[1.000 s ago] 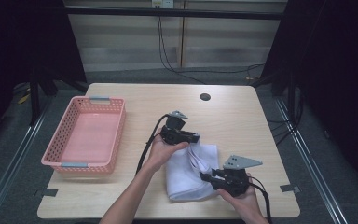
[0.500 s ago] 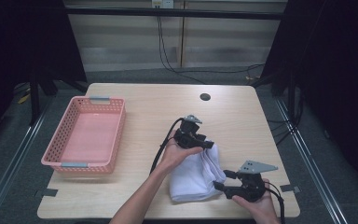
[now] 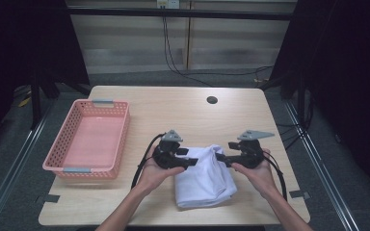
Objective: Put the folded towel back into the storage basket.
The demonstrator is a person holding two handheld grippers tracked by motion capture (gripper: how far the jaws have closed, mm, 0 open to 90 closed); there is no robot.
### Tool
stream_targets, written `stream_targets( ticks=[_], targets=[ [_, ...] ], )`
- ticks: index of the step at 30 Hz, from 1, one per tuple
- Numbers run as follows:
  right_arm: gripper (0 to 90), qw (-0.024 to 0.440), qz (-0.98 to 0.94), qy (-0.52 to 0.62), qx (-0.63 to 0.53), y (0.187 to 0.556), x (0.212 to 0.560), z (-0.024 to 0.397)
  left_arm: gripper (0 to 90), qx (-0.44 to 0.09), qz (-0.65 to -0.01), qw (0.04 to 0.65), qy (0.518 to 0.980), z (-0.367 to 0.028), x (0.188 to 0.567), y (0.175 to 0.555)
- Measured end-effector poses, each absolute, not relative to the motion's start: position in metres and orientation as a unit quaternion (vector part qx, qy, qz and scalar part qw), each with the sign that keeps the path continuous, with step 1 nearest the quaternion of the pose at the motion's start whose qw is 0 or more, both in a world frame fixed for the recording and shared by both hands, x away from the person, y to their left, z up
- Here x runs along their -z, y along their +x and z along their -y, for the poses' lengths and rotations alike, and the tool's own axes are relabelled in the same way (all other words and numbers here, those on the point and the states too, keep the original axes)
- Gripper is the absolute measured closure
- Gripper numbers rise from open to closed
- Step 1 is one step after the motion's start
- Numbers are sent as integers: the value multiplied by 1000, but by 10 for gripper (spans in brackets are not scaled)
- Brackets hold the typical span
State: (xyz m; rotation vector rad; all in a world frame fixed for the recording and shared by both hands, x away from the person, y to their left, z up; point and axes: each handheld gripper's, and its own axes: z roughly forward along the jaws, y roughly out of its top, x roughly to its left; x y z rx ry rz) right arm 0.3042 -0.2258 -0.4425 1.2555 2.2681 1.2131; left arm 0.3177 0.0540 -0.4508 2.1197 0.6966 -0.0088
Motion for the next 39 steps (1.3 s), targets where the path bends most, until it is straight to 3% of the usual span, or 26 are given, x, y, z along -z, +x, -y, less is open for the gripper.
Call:
stream_targets(
  ticks=[6, 11, 14, 18, 24, 28, 34, 37, 39],
  targets=[
    [302, 147, -800, 413, -409, 332, 459, 202, 405, 7, -260, 431, 864, -64, 457, 295],
    [354, 142, -804, 441, -372, 333, 483, 220, 365, 11, -258, 423, 869, -76, 459, 273],
    [347, 125, -810, 442, -364, 331, 491, 231, 335, 1, -260, 415, 872, -83, 464, 256],
    [307, 122, -815, 427, -373, 332, 493, 233, 294, 30, -249, 398, 883, -84, 476, 239],
    [237, 99, -821, 413, -382, 342, 494, 225, 252, 36, -256, 382, 887, -82, 486, 236],
    [237, 81, -824, 414, -379, 344, 502, 226, 232, 34, -244, 372, 895, -74, 488, 235],
    [243, 77, -829, 410, -372, 343, 503, 225, 262, 8, -251, 362, 898, -64, 492, 230],
    [368, 69, -833, 403, -374, 341, 502, 224, 402, -9, -249, 357, 900, -66, 491, 233],
    [407, 63, -835, 398, -374, 340, 501, 223, 447, -6, -252, 360, 898, -67, 491, 235]
  ],
)
